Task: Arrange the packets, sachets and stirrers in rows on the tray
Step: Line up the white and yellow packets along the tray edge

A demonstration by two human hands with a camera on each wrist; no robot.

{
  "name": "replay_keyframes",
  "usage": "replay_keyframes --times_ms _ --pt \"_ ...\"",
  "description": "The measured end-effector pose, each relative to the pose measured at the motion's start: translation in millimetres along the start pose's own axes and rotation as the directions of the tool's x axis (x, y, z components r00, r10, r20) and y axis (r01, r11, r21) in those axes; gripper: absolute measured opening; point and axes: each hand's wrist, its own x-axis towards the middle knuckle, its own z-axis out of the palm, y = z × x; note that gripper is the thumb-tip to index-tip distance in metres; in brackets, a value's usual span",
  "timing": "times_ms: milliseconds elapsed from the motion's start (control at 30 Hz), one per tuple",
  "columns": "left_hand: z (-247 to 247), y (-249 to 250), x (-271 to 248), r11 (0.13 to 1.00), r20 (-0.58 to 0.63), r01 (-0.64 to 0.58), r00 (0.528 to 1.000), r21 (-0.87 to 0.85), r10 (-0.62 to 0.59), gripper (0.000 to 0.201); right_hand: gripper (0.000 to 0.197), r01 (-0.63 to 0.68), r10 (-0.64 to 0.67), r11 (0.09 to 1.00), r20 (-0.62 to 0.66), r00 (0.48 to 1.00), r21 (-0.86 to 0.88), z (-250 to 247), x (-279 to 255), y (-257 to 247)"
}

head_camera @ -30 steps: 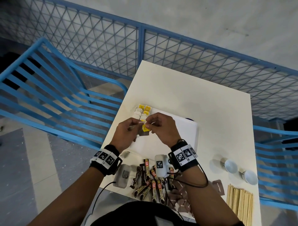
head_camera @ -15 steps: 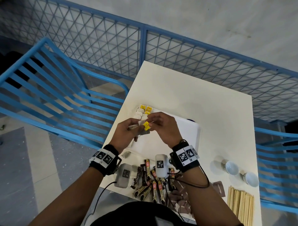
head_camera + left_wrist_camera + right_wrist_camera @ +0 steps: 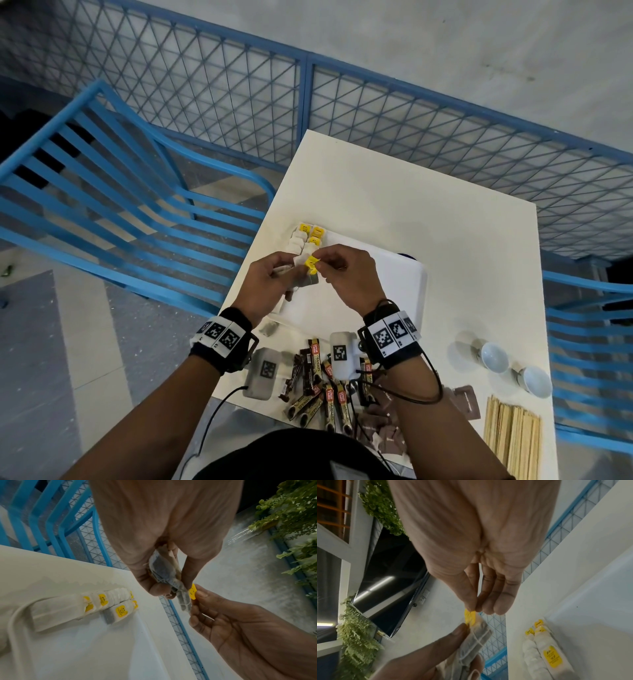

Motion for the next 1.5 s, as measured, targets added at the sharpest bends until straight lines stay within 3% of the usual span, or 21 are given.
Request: replay_keyframes --times_ms 100,200,300,400,467,600,667,767,967,1133,1267,1500 --pt "-0.4 -2.3 0.6 1.0 0.032 0.019 0.999 0.016 -0.019 0.039 0.012 0.051 -0.052 0.998 -0.004 0.999 -0.038 -0.4 0.2 -3.0" --pt "-0.8 -3.4 0.5 0.998 0.037 0.018 0.999 0.055 -0.02 0.031 0.013 0.073 -0.075 0.995 -0.013 0.997 -0.075 2.0 1.6 -2.6" --pt "-0.8 -2.5 -0.2 0.998 0.025 0.011 1.0 0.069 -0.013 0.014 0.018 -0.004 0.002 0.996 -0.023 1.0 -0.09 3.7 4.3 3.6" --pt "-3.2 -2.6 -0.6 0.996 0.025 0.015 1.0 0.091 -0.018 0.004 0.018 -0.056 0.062 0.994 0.059 0.996 -0.095 6.7 6.0 13.0" --pt "-5.6 -3.5 -0.1 0.996 0.049 0.026 0.998 0.083 -0.03 0.007 0.016 -0.067 0.073 0.995 0.09 0.993 -0.07 9.9 5.7 18.1" --pt "-10.9 -8.8 2.1 0.99 0.088 0.113 0.989 0.086 -0.121 0.037 0.018 -0.131 0.133 0.991 0.095 0.987 -0.019 14.9 6.2 26.3" --pt "-16.2 -16.6 4.7 0.98 0.054 0.166 0.983 0.114 -0.173 0.03 0.015 -0.19 0.188 0.982 0.091 0.978 0.015 20.2 7.9 34.8" --pt "-30.0 -31.1 6.3 0.967 -0.005 0.21 0.977 0.142 -0.212 0.016 0.013 -0.286 0.284 0.957 0.054 0.957 0.039 31.0 11.1 54.1" --pt "-56.2 -39.8 10.1 0.945 -0.015 0.312 0.95 0.099 -0.312 0.032 0.012 -0.415 0.415 0.91 -0.02 0.909 -0.004 62.0 25.8 89.9" --pt "-73.1 -38.2 21.4 0.945 -0.006 0.315 0.949 0.085 -0.315 0.037 0.01 -0.444 0.434 0.895 -0.147 0.889 -0.041 78.8 43.7 101.1" --pt "-82.1 -39.7 33.9 0.944 0.012 0.316 0.948 0.098 -0.318 0.026 0.014 -0.439 0.405 0.885 -0.209 0.89 -0.157 83.4 50.0 102.0" --pt "-86.0 -39.8 48.6 0.941 0.034 0.313 0.947 0.129 -0.32 0.026 0.02 -0.505 0.475 0.861 -0.263 0.84 -0.058 88.8 52.9 102.9"
